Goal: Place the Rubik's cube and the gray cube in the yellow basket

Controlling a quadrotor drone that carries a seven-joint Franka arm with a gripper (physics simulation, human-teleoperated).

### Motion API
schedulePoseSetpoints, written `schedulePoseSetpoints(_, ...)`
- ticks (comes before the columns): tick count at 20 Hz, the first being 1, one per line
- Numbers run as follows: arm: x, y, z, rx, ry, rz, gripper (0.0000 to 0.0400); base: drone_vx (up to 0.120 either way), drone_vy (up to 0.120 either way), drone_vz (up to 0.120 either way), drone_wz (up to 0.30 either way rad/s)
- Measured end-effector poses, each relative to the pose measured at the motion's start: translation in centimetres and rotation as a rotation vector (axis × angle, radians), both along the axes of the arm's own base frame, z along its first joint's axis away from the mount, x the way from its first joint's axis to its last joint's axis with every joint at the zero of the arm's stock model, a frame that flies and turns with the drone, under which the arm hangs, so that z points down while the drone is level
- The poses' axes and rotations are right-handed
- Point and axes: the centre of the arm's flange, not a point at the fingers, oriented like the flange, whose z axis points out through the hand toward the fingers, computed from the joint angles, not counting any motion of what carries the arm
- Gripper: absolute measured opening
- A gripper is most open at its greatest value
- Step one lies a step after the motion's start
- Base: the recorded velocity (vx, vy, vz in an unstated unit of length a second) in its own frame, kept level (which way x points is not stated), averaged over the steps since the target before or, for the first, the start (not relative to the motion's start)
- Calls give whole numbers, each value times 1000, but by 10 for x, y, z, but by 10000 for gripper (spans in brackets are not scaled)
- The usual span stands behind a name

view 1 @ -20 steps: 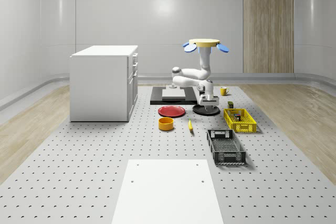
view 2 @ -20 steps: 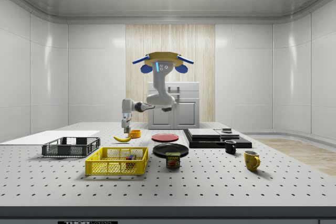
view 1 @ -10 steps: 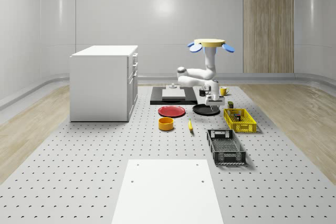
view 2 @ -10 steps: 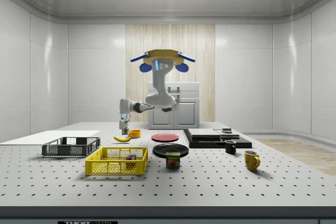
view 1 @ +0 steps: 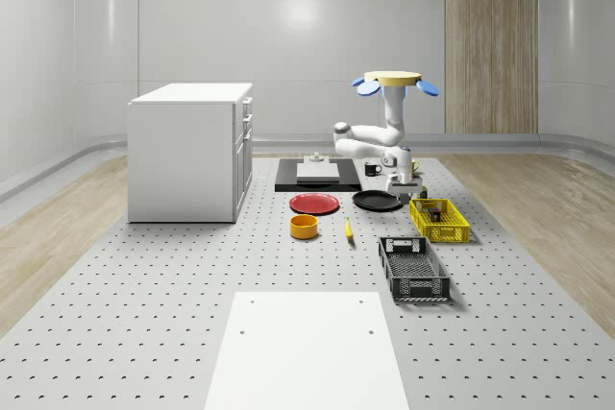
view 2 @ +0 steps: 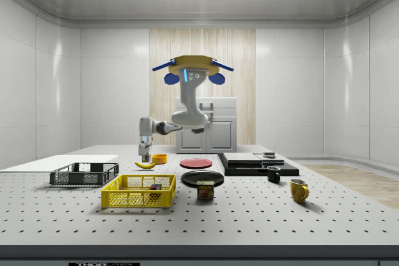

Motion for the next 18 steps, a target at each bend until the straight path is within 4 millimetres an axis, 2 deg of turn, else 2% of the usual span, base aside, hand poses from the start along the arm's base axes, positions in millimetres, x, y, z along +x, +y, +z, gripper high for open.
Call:
schedulePoseSetpoints(12,0,0,0,0,0,0,250,0,120,0,0)
schedulePoseSetpoints(15,0,0,0,0,0,0,250,0,120,-93,0)
schedulePoseSetpoints(18,0,0,0,0,0,0,250,0,120,-13,0)
